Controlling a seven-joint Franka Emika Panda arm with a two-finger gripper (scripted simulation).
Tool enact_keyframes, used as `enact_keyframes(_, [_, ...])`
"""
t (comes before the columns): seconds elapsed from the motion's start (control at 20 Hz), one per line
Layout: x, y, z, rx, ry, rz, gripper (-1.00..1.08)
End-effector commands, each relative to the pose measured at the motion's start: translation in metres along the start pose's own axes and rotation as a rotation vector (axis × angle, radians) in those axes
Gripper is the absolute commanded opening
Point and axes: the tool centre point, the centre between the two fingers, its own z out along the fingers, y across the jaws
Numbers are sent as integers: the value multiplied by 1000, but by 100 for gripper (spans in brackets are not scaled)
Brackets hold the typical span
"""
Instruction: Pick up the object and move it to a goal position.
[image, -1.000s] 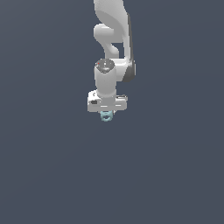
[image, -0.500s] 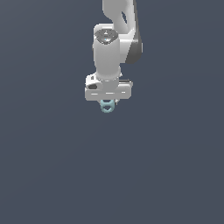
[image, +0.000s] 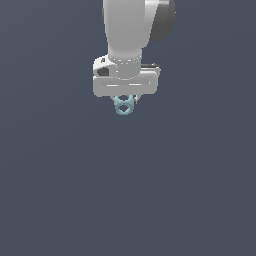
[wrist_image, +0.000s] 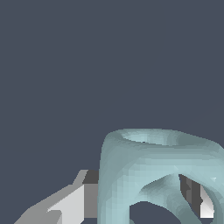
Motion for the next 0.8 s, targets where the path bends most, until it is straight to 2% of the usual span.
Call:
enact_keyframes(0.0, [4, -2, -24, 0, -1, 0, -100])
enact_keyframes(0.35, [14, -5, -71, 0, -1, 0, -100])
enact_keyframes(0.75, [20, -7, -95, 0, -1, 0, -100])
